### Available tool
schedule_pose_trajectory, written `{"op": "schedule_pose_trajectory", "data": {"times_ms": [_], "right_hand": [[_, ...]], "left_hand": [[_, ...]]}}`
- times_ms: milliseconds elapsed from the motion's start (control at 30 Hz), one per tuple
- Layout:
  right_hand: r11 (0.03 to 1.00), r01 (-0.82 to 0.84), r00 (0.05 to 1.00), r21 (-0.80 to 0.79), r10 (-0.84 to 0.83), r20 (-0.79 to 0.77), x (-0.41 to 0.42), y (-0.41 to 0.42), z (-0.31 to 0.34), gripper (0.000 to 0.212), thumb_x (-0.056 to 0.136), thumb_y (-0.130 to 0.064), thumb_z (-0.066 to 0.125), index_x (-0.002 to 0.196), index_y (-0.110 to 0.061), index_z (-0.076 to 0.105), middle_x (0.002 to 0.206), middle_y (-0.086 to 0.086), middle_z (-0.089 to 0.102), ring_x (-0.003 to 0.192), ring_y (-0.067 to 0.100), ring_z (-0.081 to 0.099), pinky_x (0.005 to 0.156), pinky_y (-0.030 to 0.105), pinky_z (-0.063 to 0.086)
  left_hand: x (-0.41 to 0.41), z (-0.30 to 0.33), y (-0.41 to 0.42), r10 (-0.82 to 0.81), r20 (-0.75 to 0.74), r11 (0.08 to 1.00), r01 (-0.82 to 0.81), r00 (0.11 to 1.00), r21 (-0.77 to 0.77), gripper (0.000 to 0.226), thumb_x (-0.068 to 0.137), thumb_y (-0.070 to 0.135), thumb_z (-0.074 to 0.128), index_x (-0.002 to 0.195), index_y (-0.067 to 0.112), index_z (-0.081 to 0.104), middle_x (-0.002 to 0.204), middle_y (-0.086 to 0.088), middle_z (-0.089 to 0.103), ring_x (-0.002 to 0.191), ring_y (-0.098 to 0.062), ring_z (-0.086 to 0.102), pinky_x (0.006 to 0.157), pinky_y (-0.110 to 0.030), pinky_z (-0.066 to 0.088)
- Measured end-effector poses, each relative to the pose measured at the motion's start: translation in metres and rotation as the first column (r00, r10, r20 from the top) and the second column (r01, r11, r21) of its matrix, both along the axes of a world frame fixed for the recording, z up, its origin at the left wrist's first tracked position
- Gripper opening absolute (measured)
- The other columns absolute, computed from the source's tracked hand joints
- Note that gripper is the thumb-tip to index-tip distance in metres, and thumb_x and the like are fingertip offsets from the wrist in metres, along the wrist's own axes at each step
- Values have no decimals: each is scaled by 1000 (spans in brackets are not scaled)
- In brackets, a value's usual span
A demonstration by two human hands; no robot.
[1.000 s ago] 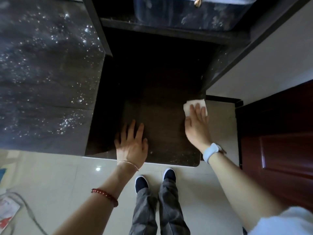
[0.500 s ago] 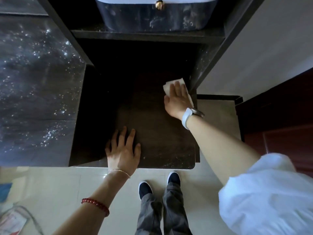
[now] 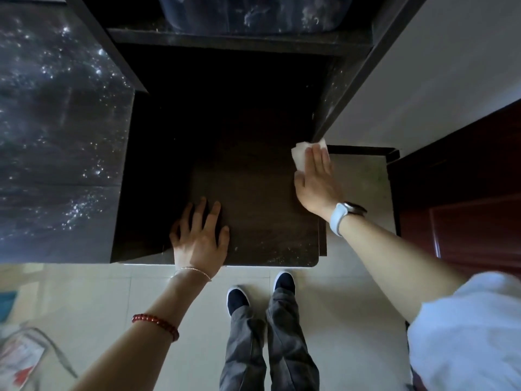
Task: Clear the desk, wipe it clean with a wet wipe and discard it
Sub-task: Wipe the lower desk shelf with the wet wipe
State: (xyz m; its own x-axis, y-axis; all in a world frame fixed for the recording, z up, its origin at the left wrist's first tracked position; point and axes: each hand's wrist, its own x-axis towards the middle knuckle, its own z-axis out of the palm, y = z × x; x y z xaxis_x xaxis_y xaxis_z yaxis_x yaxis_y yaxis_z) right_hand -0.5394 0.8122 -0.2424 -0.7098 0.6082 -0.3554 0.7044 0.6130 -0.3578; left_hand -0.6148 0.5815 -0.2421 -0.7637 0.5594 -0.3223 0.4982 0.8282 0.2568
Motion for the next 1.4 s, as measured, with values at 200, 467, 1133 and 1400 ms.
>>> {"op": "schedule_pose_trajectory", "data": {"times_ms": [200,467,1133,1400], "right_hand": [[981,-188,977,48,192,-97,85,-72,-9,55,95,-35,18,146,-17,6,155,3,1,143,16,-6,117,34,-7],[983,-145,987,110,151,-46,128,-129,-16,53,97,-29,17,144,-6,13,152,10,10,141,20,7,115,32,0],[978,-199,961,65,208,-184,-2,-238,-17,56,91,-24,27,143,-5,21,152,13,19,142,26,9,115,37,-2],[887,-439,875,144,458,-157,10,-218,-16,58,81,-11,30,139,-8,33,148,9,34,138,24,25,115,32,3]], "left_hand": [[-2,0,0,-5,13,1000,5,1000,1,60,81,44,29,138,24,35,150,-4,26,139,-27,14,106,-51,17],[-1,-2,-4,-33,-7,999,33,999,31,61,81,46,25,137,25,36,150,-5,27,139,-28,15,106,-51,15],[12,3,-130,319,23,945,-319,948,76,57,88,25,38,140,6,25,151,-15,22,139,-33,18,107,-50,25],[-4,-1,-144,289,71,956,-291,955,30,64,90,22,45,144,15,13,155,-3,6,142,-25,0,111,-45,17]]}}
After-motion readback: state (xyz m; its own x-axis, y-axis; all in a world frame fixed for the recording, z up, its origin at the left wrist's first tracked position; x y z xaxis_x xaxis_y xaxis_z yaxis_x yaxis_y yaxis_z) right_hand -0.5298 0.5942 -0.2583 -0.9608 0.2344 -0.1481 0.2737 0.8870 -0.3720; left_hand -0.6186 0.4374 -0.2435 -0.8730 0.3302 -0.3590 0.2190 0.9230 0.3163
